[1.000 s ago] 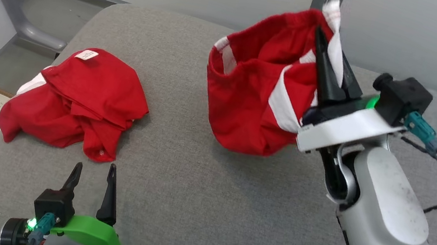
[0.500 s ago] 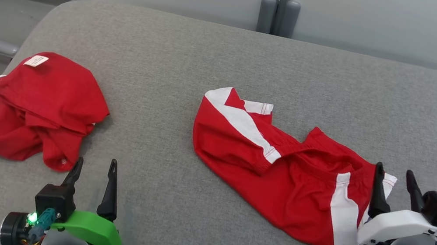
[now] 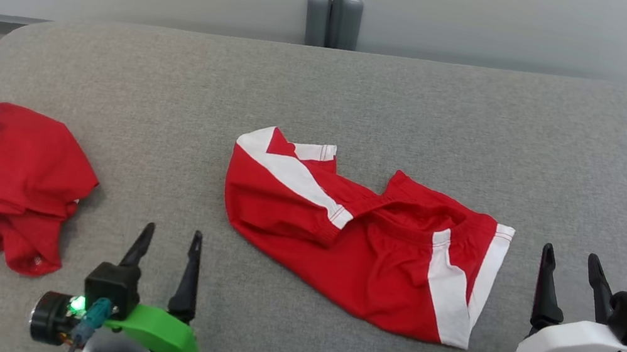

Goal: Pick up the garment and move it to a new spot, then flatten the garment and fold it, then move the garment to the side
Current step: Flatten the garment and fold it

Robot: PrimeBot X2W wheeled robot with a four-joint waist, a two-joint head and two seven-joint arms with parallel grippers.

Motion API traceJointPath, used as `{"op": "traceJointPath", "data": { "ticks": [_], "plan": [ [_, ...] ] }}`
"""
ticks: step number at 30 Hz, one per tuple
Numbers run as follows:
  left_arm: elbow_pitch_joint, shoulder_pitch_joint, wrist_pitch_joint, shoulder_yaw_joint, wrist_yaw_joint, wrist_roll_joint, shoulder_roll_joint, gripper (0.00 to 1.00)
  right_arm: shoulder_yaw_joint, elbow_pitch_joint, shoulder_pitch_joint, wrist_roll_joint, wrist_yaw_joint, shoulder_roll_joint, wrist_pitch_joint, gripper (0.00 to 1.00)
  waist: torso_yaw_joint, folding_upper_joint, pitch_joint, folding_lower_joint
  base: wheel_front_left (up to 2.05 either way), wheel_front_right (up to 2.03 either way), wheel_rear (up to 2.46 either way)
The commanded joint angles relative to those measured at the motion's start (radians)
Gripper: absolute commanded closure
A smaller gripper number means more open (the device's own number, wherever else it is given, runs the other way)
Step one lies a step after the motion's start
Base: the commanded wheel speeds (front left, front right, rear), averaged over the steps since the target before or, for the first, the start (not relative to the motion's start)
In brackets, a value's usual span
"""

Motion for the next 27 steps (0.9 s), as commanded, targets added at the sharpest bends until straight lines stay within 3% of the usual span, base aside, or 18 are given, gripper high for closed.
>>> {"op": "traceJointPath", "data": {
  "ticks": [1, 12, 27],
  "plan": [
    [-0.005, -0.027, 0.0, -0.023, -0.009, 0.01, 0.002, 0.0, 0.006, -0.008, 0.013, 0.013, 0.0, -0.003, -0.003, 0.0, -0.031, 0.0, -0.007, 0.0, 0.0, 0.0, 0.0],
    [0.024, -0.19, 0.0, -0.267, -0.064, -0.009, 0.004, 0.0, 0.048, -0.028, 0.004, 0.035, 0.0, -0.003, -0.003, 0.0, -0.151, 0.0, 0.04, 0.0, 0.0, 0.0, 0.0],
    [0.292, -0.492, 0.005, -0.633, -0.078, -0.206, 0.003, 0.0, 0.117, -0.04, -0.047, 0.072, 0.0, -0.003, -0.003, 0.0, -0.291, 0.0, 0.126, 0.0, 0.0, 0.0, 0.0]
  ]
}}
